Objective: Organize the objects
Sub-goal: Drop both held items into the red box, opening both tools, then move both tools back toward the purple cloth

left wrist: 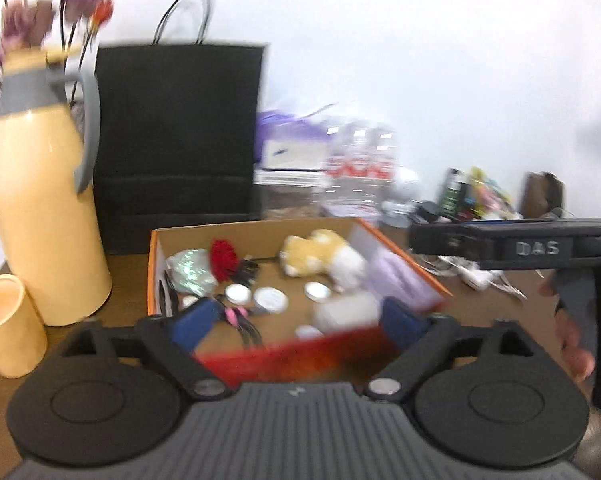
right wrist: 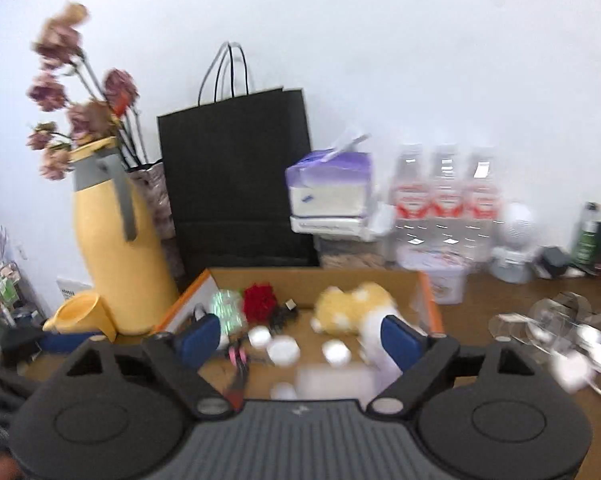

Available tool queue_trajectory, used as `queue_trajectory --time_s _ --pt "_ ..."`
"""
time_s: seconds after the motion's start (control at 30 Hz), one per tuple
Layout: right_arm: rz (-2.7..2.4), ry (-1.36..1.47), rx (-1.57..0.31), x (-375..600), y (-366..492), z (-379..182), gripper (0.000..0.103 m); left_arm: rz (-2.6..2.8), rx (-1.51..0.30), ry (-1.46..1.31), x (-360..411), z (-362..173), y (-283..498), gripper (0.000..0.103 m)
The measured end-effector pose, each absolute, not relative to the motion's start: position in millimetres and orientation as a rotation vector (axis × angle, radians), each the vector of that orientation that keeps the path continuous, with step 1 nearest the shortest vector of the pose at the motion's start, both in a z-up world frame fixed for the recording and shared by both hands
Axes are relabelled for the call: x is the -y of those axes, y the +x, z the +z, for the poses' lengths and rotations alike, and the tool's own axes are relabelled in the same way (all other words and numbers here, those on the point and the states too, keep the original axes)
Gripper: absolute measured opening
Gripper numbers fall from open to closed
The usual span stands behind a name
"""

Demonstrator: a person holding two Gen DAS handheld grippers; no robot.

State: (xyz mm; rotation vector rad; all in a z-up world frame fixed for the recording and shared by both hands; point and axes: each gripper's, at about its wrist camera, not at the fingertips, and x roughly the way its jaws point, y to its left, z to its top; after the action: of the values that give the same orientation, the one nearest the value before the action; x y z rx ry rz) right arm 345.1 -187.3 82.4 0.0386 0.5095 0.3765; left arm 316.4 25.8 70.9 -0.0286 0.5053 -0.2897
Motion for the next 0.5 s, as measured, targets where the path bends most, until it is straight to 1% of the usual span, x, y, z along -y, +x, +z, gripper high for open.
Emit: queue_trajectory --time_s 0.07,0.2,0.3,0.4,0.5 --pt "0.377 0.019 -0.515 214 297 78 0.088 -0.283 -0.472 0.003 -23 71 269 0.103" --pt "0.373 0.025 -0.554 256 214 54 0.089 -0.197 -0.439 0.042 -25 54 170 0.103" --pt "0.374 0.034 -0.627 272 162 31 0.089 -0.135 -0.501 -0.01 -26 41 120 0.103" --pt "0.361 0.058 -0.7 275 113 13 0.089 -0.064 -0.526 -0.058 -32 38 79 0.103" --pt "0.401 -0.003 -0.699 274 65 13 0.089 -0.044 -0.527 -0.124 -42 41 50 0.103"
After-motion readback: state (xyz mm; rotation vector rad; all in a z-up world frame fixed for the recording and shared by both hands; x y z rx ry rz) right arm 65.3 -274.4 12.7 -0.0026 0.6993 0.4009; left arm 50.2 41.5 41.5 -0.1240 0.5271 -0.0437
